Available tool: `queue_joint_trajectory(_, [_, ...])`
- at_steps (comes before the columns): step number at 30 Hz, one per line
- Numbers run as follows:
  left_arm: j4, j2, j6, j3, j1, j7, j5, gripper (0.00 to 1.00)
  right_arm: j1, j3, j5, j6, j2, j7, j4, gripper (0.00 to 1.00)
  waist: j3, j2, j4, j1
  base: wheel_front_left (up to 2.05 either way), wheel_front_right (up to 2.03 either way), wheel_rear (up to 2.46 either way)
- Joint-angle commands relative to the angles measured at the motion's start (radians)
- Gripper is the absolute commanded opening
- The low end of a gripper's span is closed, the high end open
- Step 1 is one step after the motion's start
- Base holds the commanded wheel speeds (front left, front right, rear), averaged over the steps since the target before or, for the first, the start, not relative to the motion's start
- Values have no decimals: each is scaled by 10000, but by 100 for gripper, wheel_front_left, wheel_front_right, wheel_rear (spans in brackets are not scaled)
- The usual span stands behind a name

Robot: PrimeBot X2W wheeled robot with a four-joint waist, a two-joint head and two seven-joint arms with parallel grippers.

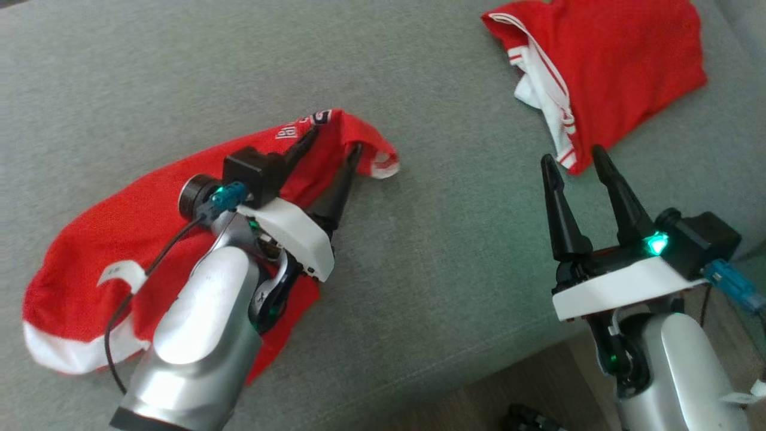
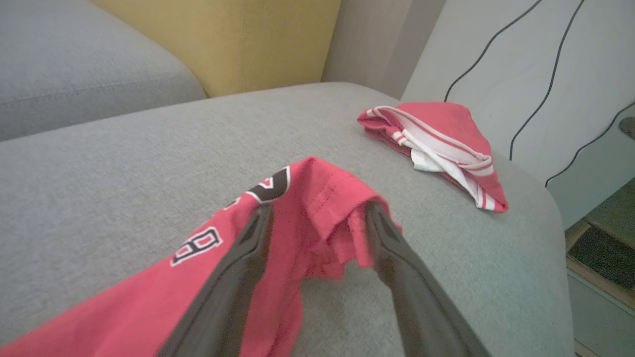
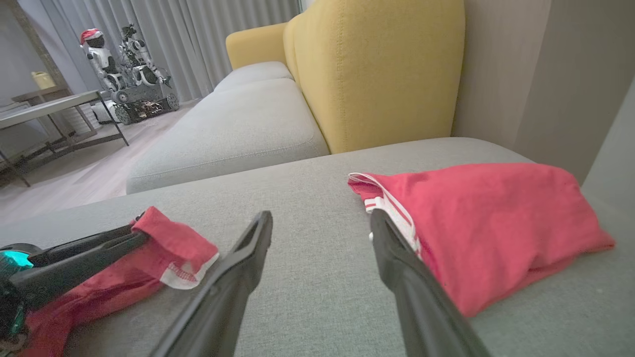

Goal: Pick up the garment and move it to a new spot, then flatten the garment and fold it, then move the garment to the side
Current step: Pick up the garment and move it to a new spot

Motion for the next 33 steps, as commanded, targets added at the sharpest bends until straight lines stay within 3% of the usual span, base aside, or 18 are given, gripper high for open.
queue_joint_trajectory(1, [-364, 77, -31, 198, -424, -222, -47, 100, -207, 175, -18, -7, -27, -101, -286, 100, -158, 0, 204, -1, 0, 0, 0])
queue_joint_trajectory(5, [-555, 137, 132, 257, -118, -854, -8, 100, -137, 82, -178, -7, -27, -38, -188, 100, -596, 0, 766, -1, 0, 0, 0])
queue_joint_trajectory(9, [-1069, 252, 681, 627, 324, -1271, 10, 100, 5, -106, -368, -7, -26, 132, -232, 100, -1019, 0, 1429, -1, 0, 0, 0])
queue_joint_trajectory(18, [-2370, 880, 1515, 2137, 1546, -1639, -299, 100, 484, -685, -693, -7, -26, 570, -577, 100, -1795, 0, 2869, -1, 0, 0, 0])
queue_joint_trajectory(26, [-3112, 1415, 1580, 3346, 2790, -1664, -609, 100, 833, -851, -840, -7, -26, 910, -815, 100, -2296, 0, 3545, -1, 0, 0, 0])
queue_joint_trajectory(33, [-3267, 1761, 1355, 3438, 3541, -1560, -769, 100, 1051, -855, -902, -7, -33, 1055, -889, 100, -2589, 0, 3653, -1, 0, 0, 0])
